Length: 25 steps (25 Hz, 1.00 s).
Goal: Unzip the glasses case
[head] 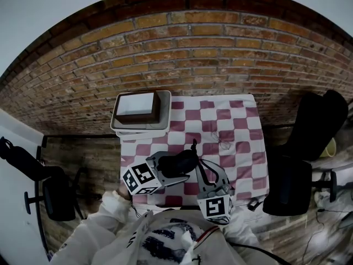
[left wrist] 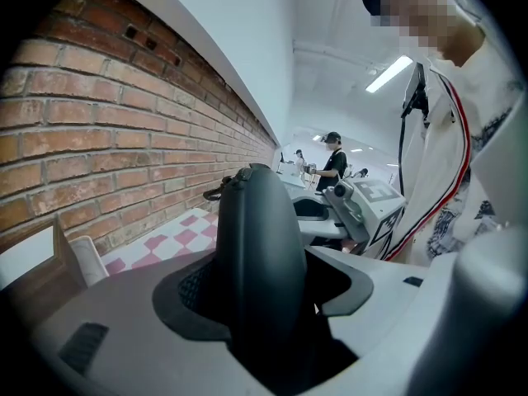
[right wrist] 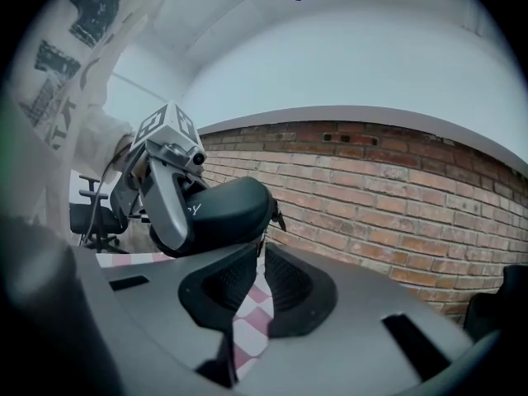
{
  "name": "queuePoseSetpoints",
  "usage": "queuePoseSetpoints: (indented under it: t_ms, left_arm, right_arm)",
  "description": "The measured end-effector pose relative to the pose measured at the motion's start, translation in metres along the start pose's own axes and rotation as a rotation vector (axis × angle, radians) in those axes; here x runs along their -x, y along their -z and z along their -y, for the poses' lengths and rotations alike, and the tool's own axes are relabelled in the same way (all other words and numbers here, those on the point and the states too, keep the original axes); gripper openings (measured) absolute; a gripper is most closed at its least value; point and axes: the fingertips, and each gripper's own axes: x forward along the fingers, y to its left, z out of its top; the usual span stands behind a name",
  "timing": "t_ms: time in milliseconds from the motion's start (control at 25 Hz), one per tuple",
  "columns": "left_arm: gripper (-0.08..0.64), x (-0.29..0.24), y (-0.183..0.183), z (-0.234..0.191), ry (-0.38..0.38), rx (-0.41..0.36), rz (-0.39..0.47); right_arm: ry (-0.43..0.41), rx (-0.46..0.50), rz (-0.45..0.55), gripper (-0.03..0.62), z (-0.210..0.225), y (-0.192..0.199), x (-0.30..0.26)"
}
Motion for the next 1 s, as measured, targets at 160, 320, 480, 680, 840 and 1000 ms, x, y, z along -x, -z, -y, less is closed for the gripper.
queuePoseSetpoints:
  t_ms: [160,320,480,680,840,1000]
  left_arm:
    - [0.291,0.001,0.001,-0.002,-0.002,-0.004,-0.004]
    - [0.291,0.003,0.002,-0.003,-0.001,-0.003,-0.002]
    - [0.291,0.005,0.003,-0.003,-0.003,-0.003,-0.004]
    - [0.291,0.005,0.009,-0.003,0.000,-0.003,-0.018]
    - [0.291,0.005,0.013,0.000,0.010,0.004,-0.025]
    - [0.290,0.005,0.016,0.002,0.013,0.000,-0.030]
  right_arm:
    - [0.003,0.003,0.007,0.040,-0.001,-0.002,-0.001]
    - [0.010,-0.007,0.014,0.035,-0.001,-0.003,-0.002]
    - [0.009,0.018,0.016,0.023,-0.003,-0.006,-0.001]
    - [0.016,-0.001,0.019,0.017,-0.005,-0.003,-0.001]
    - [0.009,0.016,-0.006,0.015,-0.008,0.000,0.002]
    - [-0.001,0.042,-0.027,0.017,-0.010,0.002,0.003]
